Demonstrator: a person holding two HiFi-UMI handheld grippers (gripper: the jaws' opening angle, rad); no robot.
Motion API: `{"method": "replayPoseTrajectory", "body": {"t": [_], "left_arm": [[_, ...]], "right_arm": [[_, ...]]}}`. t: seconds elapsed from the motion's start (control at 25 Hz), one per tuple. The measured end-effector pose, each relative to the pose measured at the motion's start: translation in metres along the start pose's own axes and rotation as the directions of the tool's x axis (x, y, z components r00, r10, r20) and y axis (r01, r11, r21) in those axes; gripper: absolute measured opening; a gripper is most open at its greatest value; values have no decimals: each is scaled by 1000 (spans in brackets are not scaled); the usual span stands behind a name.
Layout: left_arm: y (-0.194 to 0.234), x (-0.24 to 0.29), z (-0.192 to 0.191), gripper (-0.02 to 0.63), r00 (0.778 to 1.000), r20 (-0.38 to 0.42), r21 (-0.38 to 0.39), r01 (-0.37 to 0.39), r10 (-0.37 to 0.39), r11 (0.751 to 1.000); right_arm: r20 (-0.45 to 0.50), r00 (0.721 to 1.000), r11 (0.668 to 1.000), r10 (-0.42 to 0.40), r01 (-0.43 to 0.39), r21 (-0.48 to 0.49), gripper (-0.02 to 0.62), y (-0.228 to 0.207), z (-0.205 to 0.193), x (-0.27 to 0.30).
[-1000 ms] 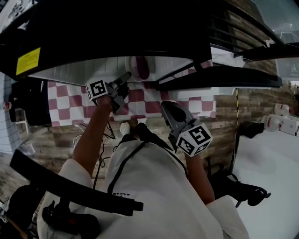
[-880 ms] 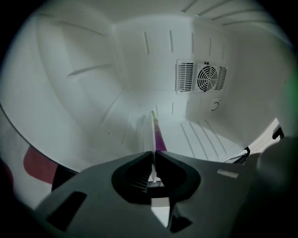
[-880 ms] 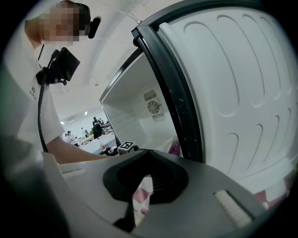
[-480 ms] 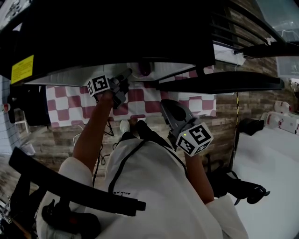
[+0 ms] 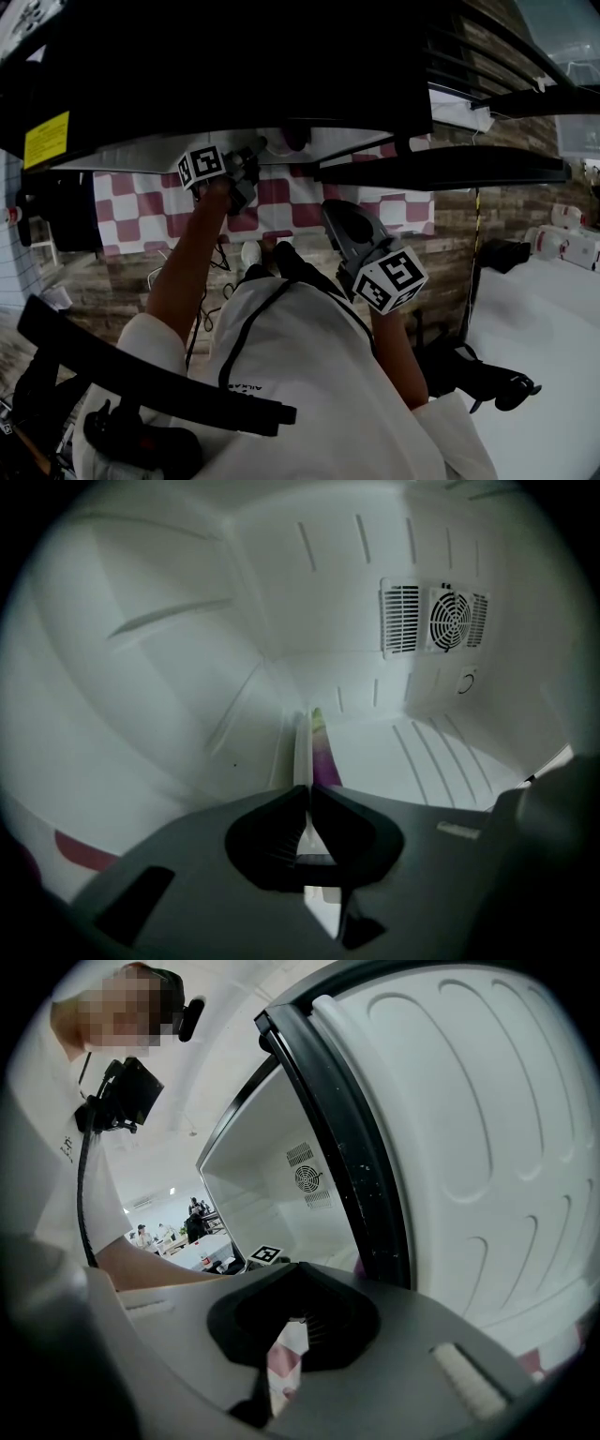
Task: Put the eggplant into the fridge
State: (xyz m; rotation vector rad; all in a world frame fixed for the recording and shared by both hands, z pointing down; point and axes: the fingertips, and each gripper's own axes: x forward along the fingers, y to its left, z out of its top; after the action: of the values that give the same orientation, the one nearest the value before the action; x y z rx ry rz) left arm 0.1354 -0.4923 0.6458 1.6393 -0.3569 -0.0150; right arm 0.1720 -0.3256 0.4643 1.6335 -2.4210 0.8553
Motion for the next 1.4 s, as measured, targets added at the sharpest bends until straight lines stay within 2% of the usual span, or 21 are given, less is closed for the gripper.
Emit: {"method": "replayPoseTrajectory", "body": {"t": [0.36, 0.44, 0.6, 1.2, 1.4], "left_arm": [[8, 3, 1, 25, 995, -5, 30, -97, 97, 995], [8, 3, 0, 73, 994, -9, 36, -108, 109, 993], [6, 4, 0, 82, 993, -13, 48, -121, 122, 992], [-2, 7, 3, 239, 985, 2, 94, -175, 175, 980], [-5, 3, 4, 252, 983, 10, 111, -186, 186, 976]], "right_arm": [[8, 1000, 1000, -7, 7, 1, 8, 1, -1, -3], [12, 1000, 1000, -6, 6, 1, 8, 2, 0, -4], [19, 1000, 1000, -6, 6, 3, 8, 3, 0, -5], [53, 998, 1000, -15, 15, 9, 8, 3, 2, -19], [60, 998, 1000, -14, 14, 8, 8, 6, 0, -23]]}}
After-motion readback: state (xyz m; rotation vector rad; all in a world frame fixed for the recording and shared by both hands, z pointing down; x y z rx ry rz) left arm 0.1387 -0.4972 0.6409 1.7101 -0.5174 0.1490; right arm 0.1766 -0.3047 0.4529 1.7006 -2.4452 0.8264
